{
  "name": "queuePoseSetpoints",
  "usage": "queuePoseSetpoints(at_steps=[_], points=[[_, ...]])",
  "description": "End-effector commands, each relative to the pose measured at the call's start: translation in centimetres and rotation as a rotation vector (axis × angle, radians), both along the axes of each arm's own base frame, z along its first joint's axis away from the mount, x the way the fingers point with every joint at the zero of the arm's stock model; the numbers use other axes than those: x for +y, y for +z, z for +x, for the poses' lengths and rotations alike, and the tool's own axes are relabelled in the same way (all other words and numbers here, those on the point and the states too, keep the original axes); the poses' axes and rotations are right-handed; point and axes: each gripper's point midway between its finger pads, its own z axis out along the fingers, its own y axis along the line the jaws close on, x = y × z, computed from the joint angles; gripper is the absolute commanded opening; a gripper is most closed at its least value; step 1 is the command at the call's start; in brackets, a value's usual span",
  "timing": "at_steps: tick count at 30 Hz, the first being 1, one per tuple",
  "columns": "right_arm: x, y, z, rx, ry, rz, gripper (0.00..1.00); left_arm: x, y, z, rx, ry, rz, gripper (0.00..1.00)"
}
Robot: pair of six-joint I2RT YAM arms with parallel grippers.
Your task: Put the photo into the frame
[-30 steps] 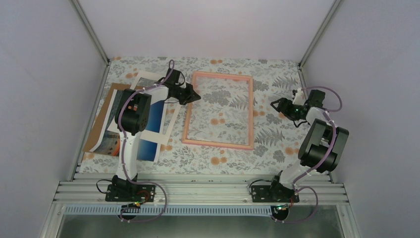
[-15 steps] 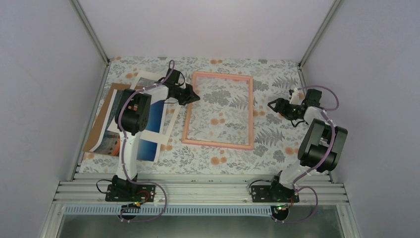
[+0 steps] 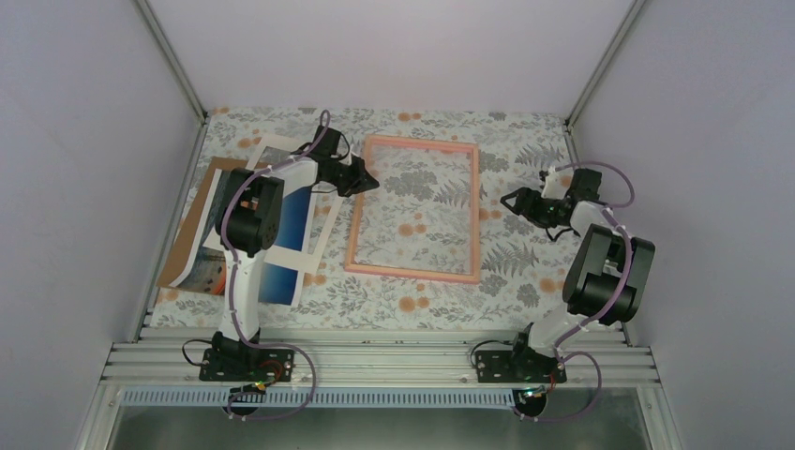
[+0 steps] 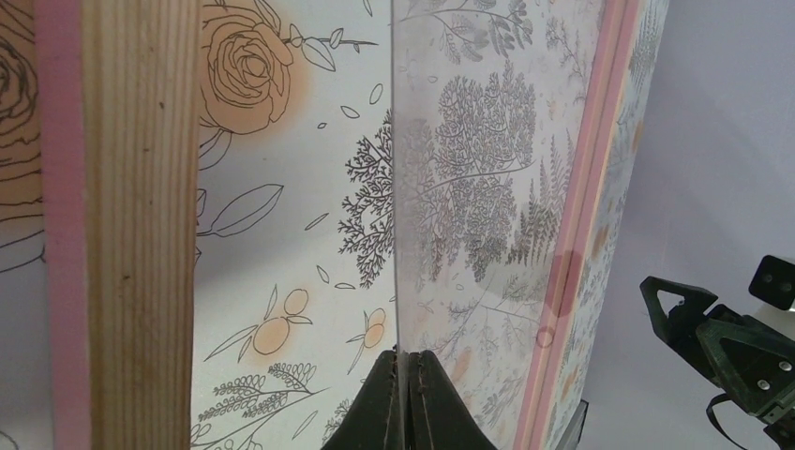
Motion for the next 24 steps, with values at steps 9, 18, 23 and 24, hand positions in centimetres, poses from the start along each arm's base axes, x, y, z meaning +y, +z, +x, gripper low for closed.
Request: queuePoseSetpoints(at_steps=[9,18,23,24], points=[[2.5,-0.1,-0.8,-0.009,0.093,0.012,0.71,0.3,0.8,0.8,-0.048,-0.018,0.015,0.02],[5.0,-0.7,-2.1,0.005,0.170,0.049,0.60,0.4,1.1,0.7,-0.072,-0.048,0.017,0.02],[5.9,-0.7,-1.9,0.007,0.194,0.074,0.61,0.5,0.7,0.6,-0.066,-0.049,0.021,0.02],[6.0,-0.5,-1.9,0.002,0.200,0.074,0.61,0.5,0.6,0.6,-0.064,-0.051,0.021,0.02]])
